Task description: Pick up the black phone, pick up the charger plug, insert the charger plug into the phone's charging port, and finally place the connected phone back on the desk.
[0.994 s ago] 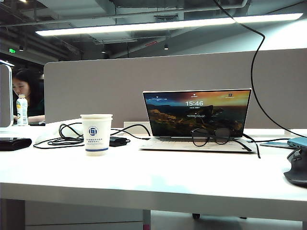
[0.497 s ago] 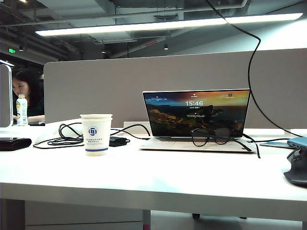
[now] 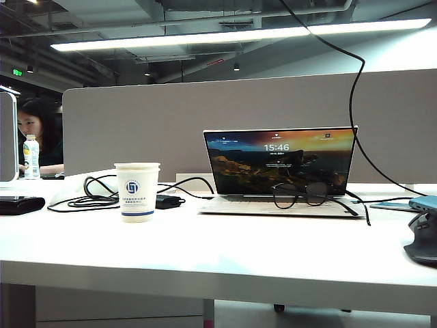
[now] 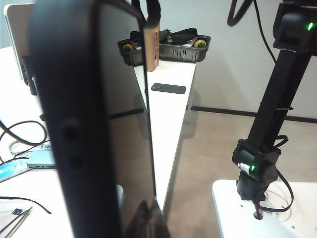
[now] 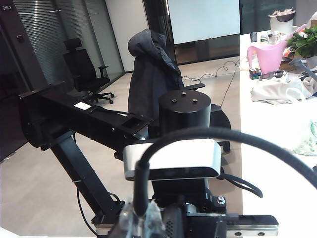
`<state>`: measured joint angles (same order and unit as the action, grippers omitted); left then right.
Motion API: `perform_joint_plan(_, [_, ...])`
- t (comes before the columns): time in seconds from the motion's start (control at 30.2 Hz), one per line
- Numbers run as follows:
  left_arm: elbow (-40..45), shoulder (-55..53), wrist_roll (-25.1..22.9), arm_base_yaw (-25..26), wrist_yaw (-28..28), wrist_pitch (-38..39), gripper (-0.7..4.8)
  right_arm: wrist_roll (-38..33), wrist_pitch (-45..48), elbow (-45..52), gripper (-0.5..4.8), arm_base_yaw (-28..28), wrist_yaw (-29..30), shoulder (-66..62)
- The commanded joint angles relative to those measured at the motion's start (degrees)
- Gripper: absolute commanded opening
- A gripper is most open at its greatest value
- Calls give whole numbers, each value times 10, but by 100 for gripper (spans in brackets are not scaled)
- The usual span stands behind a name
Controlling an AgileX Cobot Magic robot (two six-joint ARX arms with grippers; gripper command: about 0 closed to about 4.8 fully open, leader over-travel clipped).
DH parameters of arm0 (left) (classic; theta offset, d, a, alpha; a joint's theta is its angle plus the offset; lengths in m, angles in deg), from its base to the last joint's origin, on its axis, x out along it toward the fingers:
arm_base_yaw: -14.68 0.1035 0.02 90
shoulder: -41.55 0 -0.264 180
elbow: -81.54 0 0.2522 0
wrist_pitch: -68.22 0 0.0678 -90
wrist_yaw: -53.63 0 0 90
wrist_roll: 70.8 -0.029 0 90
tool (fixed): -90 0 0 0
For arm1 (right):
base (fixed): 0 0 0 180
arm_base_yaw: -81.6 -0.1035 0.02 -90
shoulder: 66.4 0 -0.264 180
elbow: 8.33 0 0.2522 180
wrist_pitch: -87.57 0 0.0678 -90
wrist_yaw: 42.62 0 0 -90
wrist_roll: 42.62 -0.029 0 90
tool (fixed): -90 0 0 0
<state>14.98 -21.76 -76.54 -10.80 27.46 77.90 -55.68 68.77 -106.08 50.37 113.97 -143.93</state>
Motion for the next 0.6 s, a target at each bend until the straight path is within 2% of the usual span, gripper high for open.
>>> perform_joint_plan(0.03, [-3, 3, -2, 0, 3, -18, -6, 0, -3, -2, -6, 5, -2, 3])
perform_joint_plan(0.6, [-3, 3, -2, 0, 3, -16, -6, 22, -39, -2, -6, 18, -11, 6])
